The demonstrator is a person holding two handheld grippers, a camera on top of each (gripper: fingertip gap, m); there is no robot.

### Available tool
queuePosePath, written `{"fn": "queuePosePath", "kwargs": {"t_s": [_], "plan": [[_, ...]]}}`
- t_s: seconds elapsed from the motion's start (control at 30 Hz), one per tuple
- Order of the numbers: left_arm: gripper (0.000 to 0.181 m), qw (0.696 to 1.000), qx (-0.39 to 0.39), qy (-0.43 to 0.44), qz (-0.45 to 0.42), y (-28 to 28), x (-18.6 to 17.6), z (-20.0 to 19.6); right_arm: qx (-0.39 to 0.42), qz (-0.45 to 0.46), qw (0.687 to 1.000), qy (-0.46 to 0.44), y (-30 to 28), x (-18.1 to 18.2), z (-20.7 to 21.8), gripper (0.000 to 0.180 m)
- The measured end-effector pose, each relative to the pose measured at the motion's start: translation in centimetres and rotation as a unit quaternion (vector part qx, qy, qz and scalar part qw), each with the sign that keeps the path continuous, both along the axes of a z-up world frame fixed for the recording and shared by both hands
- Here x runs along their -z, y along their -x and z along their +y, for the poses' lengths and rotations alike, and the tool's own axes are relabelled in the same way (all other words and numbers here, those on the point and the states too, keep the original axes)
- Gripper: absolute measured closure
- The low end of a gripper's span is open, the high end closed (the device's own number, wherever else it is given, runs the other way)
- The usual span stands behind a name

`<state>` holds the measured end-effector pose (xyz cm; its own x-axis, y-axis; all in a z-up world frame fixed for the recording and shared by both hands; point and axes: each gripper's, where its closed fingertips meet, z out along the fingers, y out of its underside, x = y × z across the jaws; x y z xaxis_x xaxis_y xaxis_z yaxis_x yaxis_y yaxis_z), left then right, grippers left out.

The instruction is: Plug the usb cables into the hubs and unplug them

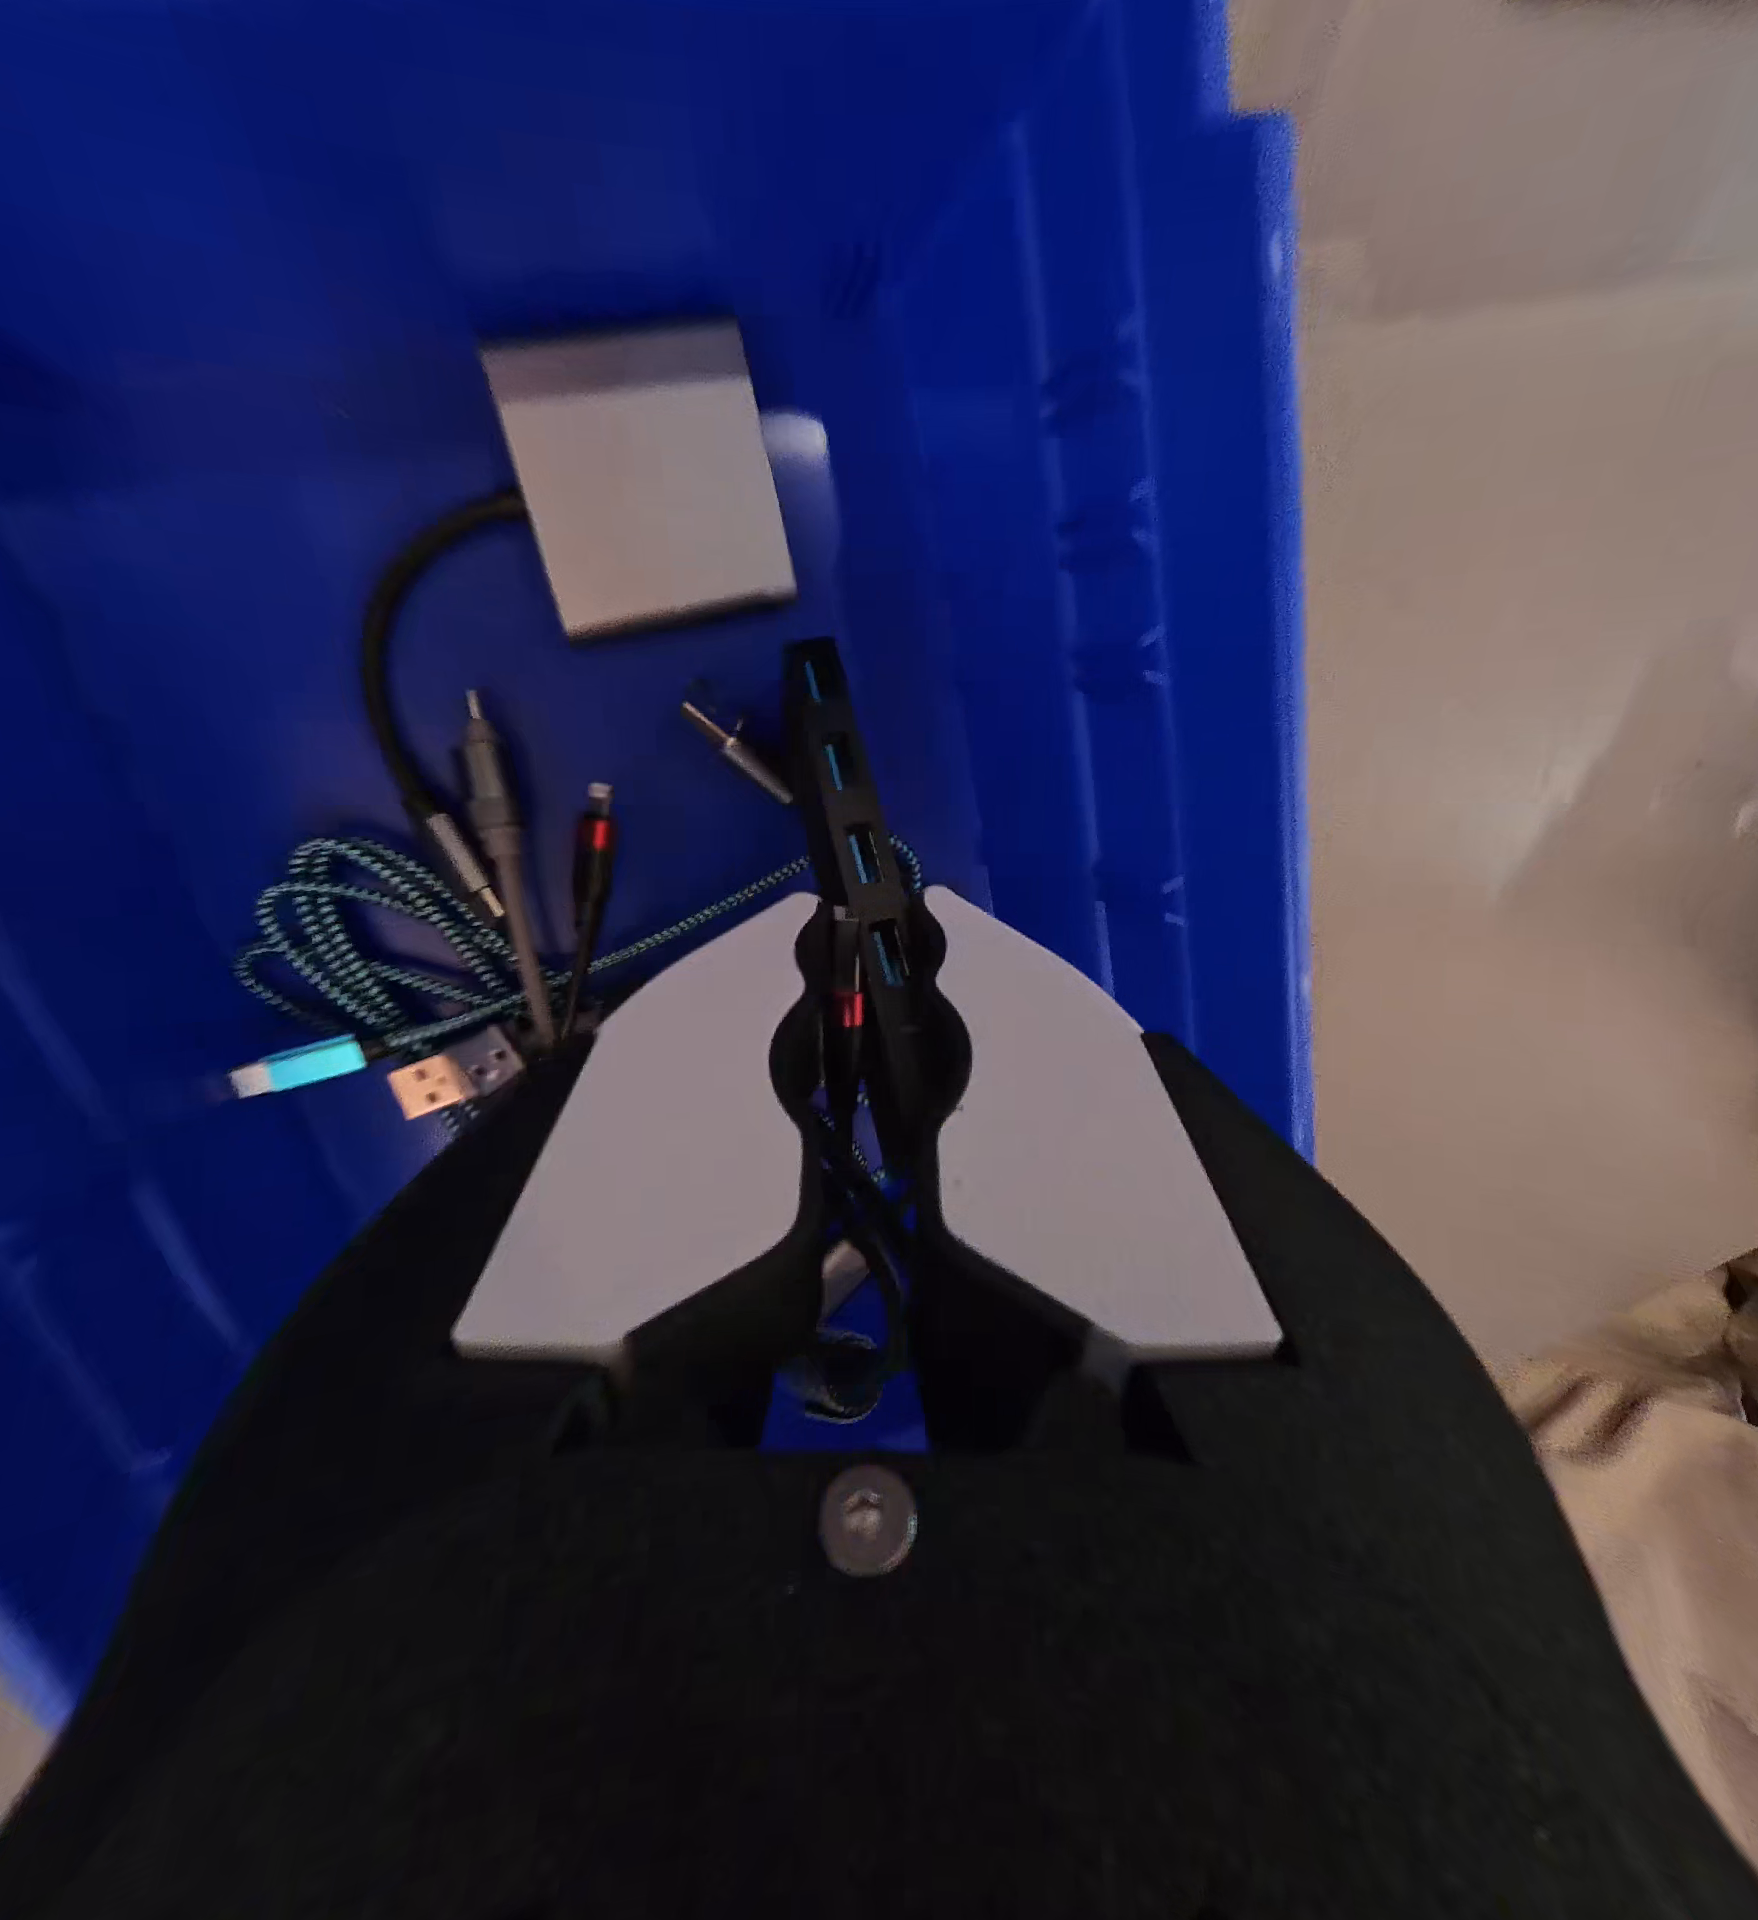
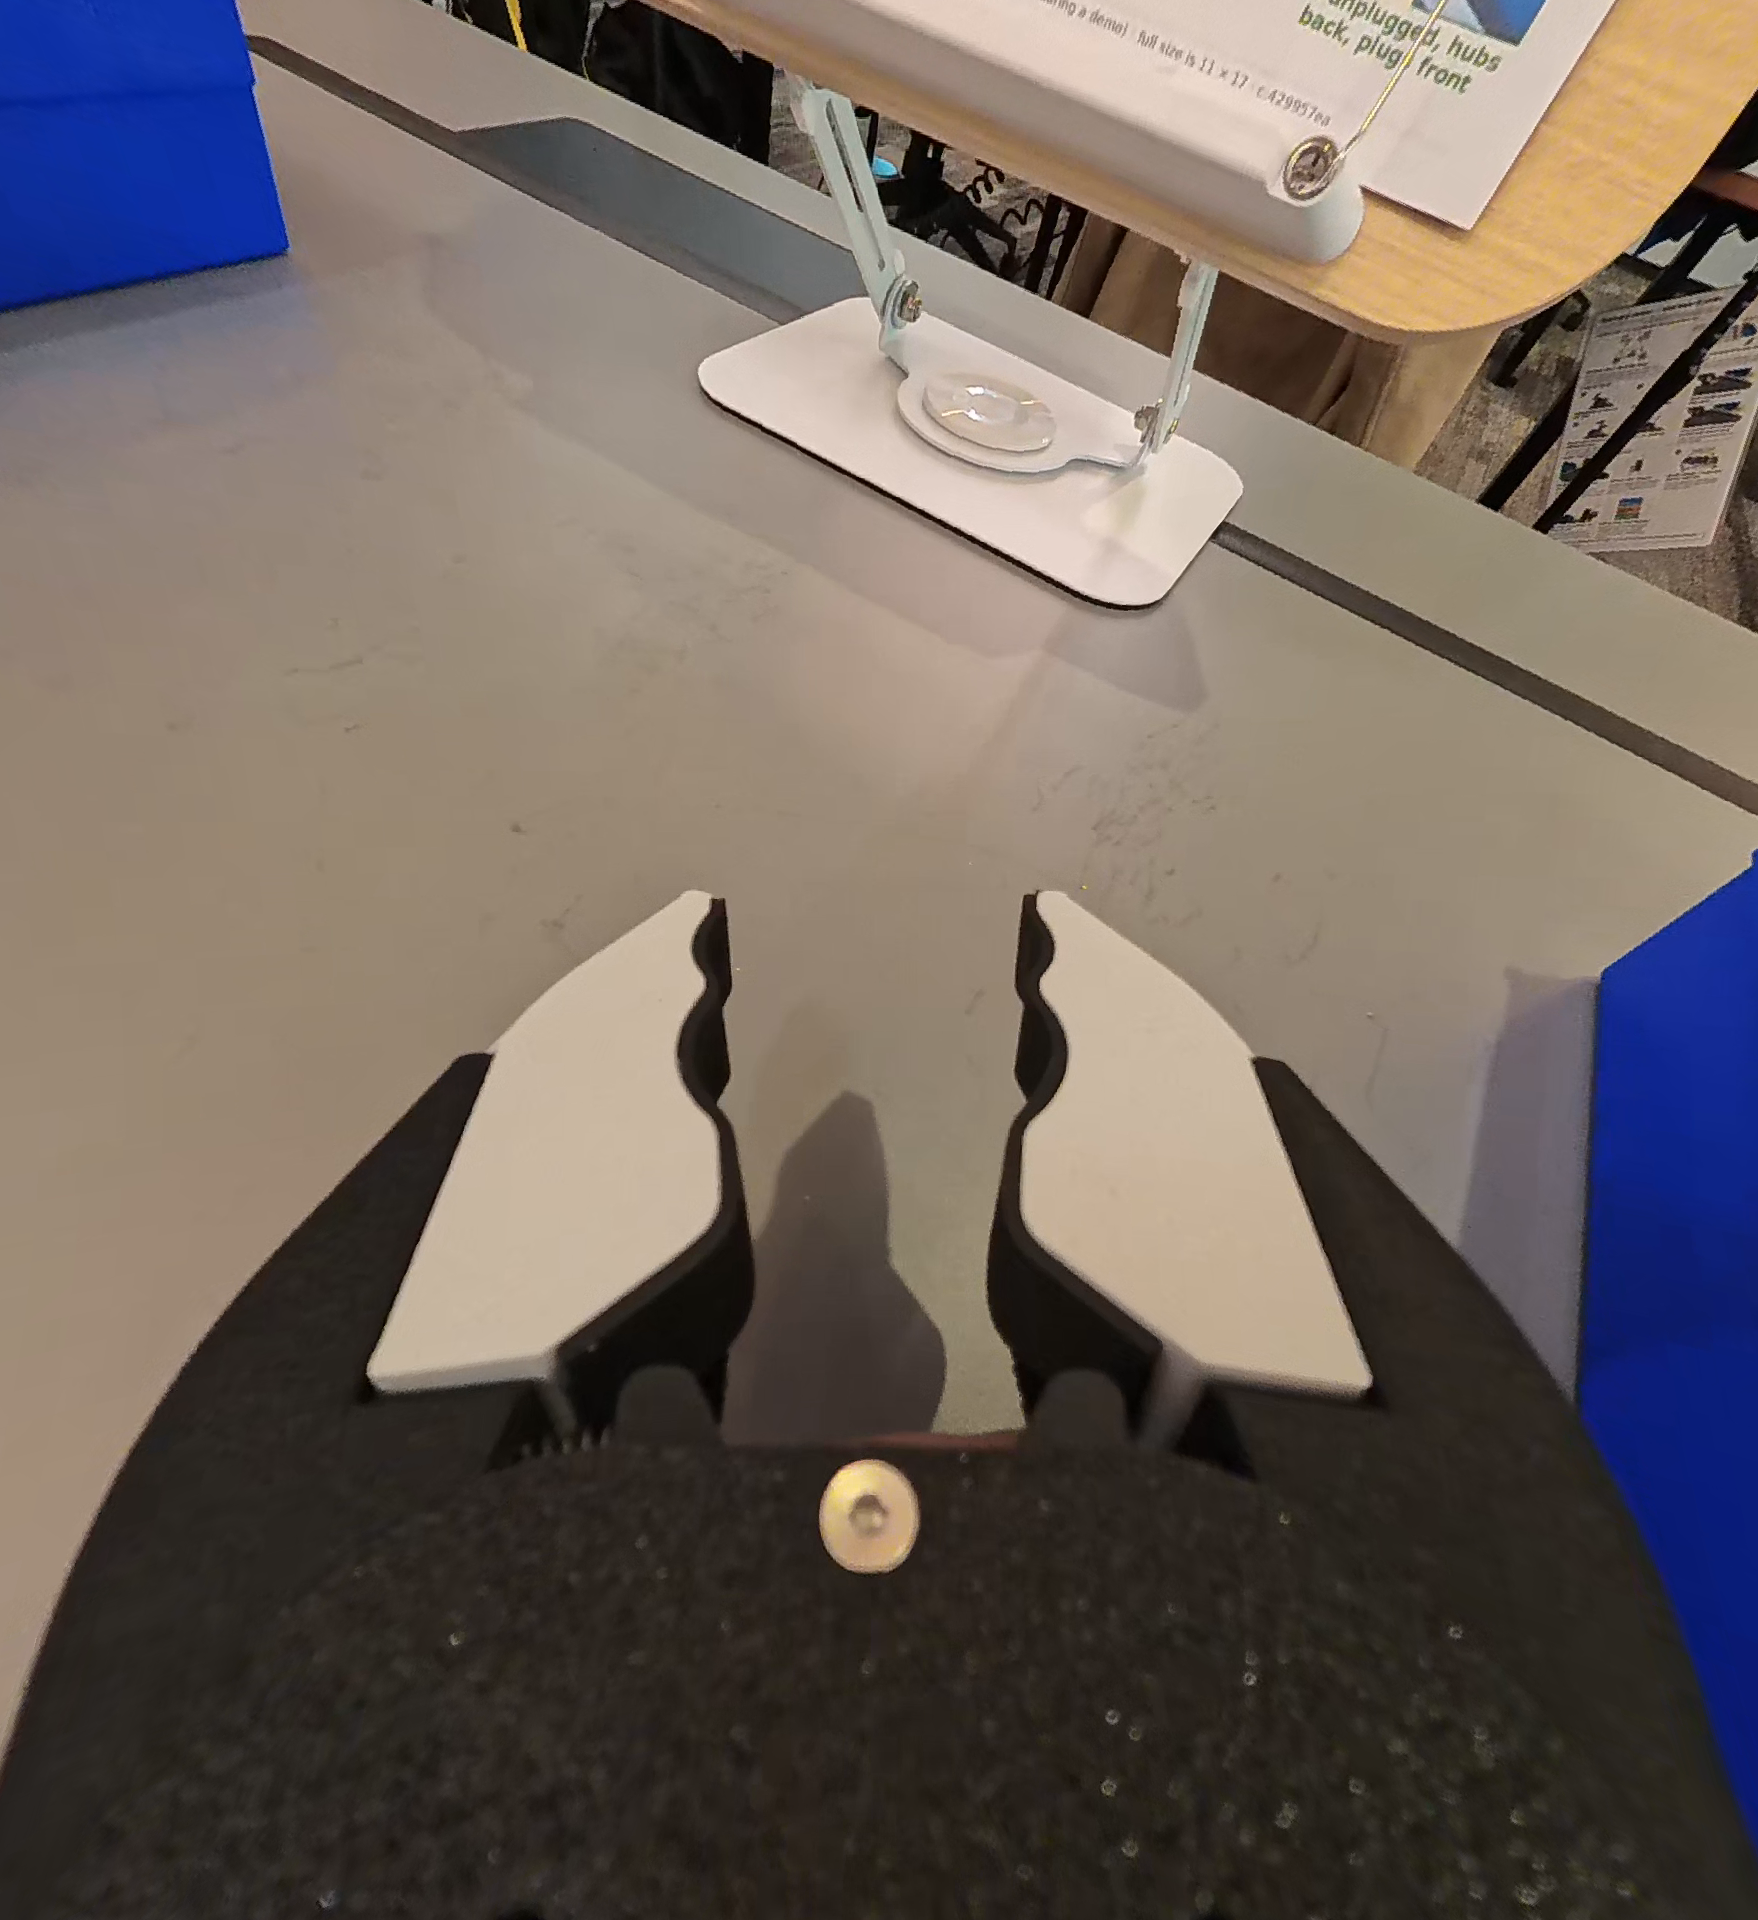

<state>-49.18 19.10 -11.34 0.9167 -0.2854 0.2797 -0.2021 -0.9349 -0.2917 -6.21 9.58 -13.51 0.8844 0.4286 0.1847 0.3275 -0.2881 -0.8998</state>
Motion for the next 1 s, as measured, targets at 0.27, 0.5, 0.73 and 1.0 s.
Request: {"fn": "queuePosePath", "kwargs": {"t_s": [0.27,0.5,0.73,1.0], "plan": [[0.177,0.998,-0.004,-0.059,-0.011,1.1,-3.6,0.2,0.001,-0.004,1.0,-0.001,0.0,0.0,0.0,0.128],[0.177,0.995,0.002,-0.103,0.001,0.9,-5.9,0.1,0.002,-0.006,1.0,0.001,-0.1,0.1,0.0,0.129],[0.177,0.973,0.009,-0.229,0.013,1.1,-16.6,1.5,0.0,-0.008,1.0,0.002,0.0,0.1,0.0,0.129],[0.177,0.941,0.065,-0.321,-0.085,-4.7,-27.4,0.4,-0.001,-0.007,1.0,0.0,0.0,0.1,-0.1,0.129]]}}
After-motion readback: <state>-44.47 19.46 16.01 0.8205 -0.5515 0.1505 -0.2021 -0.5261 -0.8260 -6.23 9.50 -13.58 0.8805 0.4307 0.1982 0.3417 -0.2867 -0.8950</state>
